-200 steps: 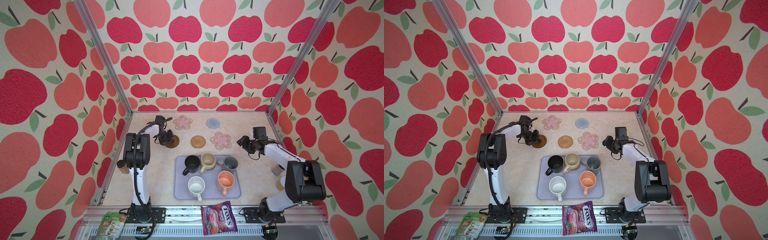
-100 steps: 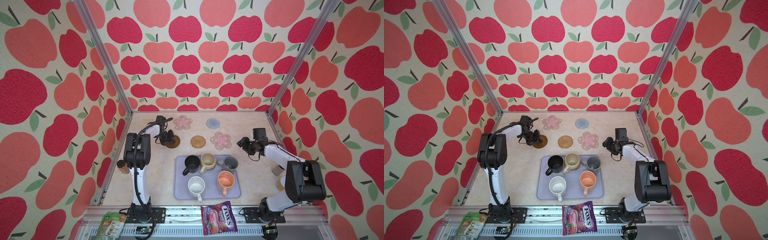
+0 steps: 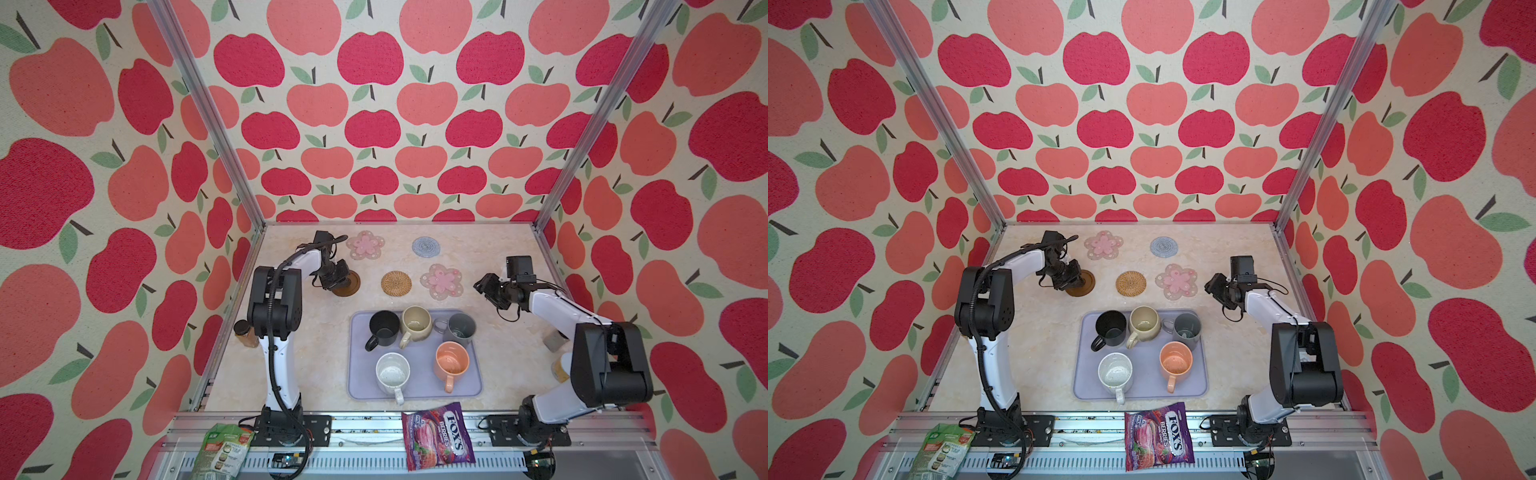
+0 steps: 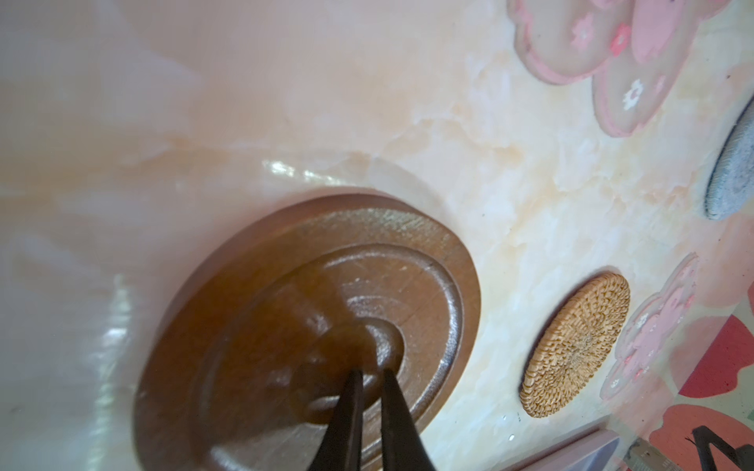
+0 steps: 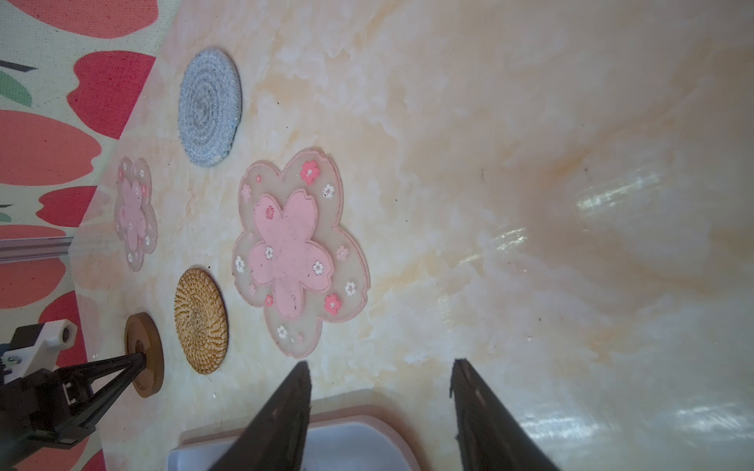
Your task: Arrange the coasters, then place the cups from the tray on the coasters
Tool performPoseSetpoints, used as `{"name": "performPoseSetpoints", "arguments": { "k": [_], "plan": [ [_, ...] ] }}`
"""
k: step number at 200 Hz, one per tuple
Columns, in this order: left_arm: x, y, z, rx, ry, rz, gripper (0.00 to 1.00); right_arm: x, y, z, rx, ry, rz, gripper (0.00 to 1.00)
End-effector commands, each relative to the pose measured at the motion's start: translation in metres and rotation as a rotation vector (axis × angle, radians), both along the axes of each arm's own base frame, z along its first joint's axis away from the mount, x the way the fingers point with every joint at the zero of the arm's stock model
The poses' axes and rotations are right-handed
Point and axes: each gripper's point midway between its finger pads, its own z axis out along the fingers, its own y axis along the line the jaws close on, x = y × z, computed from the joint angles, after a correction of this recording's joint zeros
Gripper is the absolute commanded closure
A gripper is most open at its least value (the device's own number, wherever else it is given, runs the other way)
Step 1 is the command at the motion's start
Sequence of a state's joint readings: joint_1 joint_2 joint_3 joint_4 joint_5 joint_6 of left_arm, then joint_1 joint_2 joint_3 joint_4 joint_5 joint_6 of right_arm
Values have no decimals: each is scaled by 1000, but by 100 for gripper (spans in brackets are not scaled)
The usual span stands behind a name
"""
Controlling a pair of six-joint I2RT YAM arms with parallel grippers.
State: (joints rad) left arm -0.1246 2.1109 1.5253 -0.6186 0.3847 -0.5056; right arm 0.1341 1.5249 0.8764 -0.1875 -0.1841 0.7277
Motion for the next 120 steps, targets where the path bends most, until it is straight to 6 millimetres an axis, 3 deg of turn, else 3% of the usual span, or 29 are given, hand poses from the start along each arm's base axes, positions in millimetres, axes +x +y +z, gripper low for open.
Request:
{"name": "performPoseSetpoints", "arguments": {
  "k": [1, 40, 62, 120],
  "plan": [
    [-4, 16, 27, 93, -18, 7, 83, 0, -3, 11, 1, -34, 7, 42],
    [-2, 22, 81, 126, -137, -4, 78, 0, -3, 15, -7, -50, 12, 42],
    [-5, 26, 102, 147, -177, -8, 76, -1, -2, 21, -10, -61, 18, 42],
    [-36, 31, 119, 202, -176, -55, 73, -16, -6, 40, -82, -78, 50, 41]
  ]
}}
